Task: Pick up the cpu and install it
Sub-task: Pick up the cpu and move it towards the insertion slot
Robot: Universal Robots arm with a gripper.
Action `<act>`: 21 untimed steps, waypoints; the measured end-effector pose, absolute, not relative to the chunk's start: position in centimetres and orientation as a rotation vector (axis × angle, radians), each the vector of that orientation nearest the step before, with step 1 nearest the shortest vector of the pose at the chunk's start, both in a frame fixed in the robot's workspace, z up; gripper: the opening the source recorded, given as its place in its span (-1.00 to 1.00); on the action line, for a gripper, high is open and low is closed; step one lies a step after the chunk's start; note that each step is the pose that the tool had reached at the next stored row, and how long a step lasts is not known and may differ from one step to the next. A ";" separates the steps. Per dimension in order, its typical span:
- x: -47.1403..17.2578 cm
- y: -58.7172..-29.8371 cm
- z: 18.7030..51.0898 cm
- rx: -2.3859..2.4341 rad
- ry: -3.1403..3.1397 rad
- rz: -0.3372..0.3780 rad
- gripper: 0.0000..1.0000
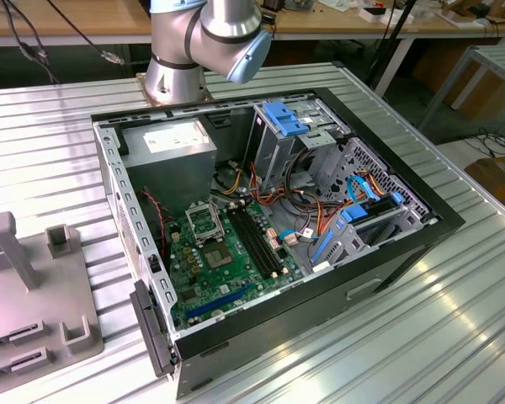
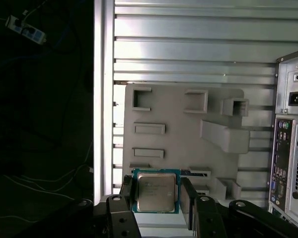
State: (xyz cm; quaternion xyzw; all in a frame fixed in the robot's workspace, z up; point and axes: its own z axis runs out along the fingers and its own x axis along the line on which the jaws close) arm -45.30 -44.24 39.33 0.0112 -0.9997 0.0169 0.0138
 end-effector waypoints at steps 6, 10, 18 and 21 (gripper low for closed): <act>-45.1 -44.2 39.3 0.035 -3.113 0.053 -0.05; -45.1 -44.2 39.3 0.035 -3.113 0.053 -0.05; -44.9 -44.2 39.3 0.035 -3.113 0.053 -0.05; -44.4 -44.2 39.3 0.035 -3.113 0.053 -0.05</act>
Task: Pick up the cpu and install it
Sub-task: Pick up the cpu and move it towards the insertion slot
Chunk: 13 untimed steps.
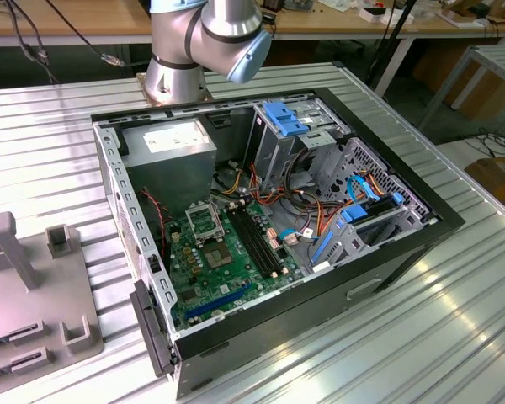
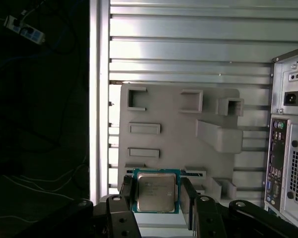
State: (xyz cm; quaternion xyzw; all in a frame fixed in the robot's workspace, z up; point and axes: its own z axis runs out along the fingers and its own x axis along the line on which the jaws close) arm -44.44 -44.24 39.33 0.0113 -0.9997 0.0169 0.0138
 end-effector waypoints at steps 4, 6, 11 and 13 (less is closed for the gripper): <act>-44.2 -44.2 39.3 0.035 -3.113 0.053 -0.05; -44.1 -44.2 39.3 0.035 -3.113 0.053 -0.05; -44.0 -44.2 39.3 0.035 -3.113 0.053 -0.05; -44.0 -44.2 39.3 0.035 -3.113 0.053 -0.05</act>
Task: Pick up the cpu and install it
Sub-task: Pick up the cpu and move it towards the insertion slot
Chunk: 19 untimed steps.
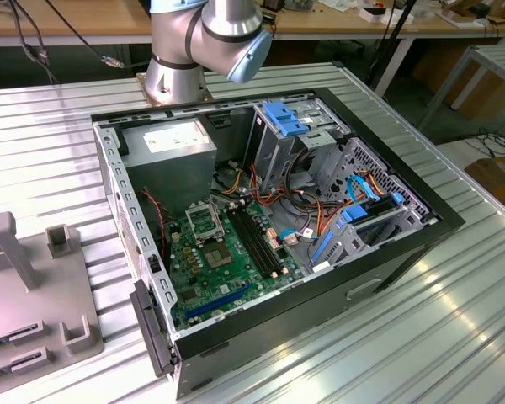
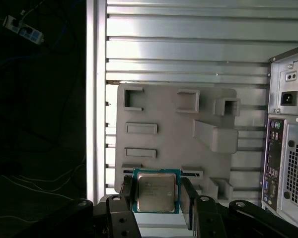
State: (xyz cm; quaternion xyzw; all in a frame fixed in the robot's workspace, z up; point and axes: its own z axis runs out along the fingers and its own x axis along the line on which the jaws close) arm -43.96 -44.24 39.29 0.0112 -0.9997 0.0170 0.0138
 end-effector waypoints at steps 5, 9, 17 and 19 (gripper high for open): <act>-43.9 -44.2 39.2 0.035 -3.113 0.053 -0.05; -43.8 -44.2 39.2 0.035 -3.113 0.053 -0.05; -43.7 -44.2 39.1 0.035 -3.113 0.053 -0.05; -43.6 -44.2 39.1 0.035 -3.113 0.053 -0.05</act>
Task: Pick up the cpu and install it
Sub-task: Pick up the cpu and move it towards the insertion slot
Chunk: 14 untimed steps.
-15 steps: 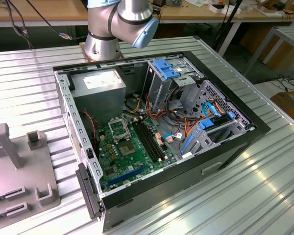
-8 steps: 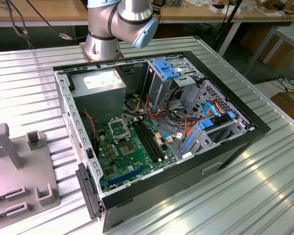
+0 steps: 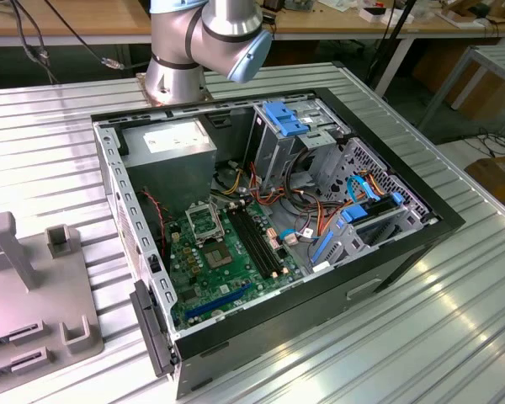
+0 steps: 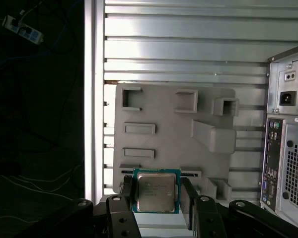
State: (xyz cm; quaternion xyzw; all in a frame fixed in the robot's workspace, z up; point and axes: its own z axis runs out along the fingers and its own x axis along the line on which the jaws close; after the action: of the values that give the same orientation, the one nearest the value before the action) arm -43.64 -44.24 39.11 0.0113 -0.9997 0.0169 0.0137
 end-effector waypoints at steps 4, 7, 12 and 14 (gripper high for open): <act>-43.6 -44.2 39.1 0.035 -3.113 0.053 -0.05; -43.4 -44.2 39.1 0.035 -3.113 0.053 -0.05; -43.1 -44.2 38.9 0.035 -3.113 0.053 -0.05; -43.0 -44.2 38.9 0.035 -3.114 0.053 -0.05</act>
State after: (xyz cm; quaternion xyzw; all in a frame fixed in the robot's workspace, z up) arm -43.01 -44.24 38.87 0.0112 -0.9997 0.0169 0.0137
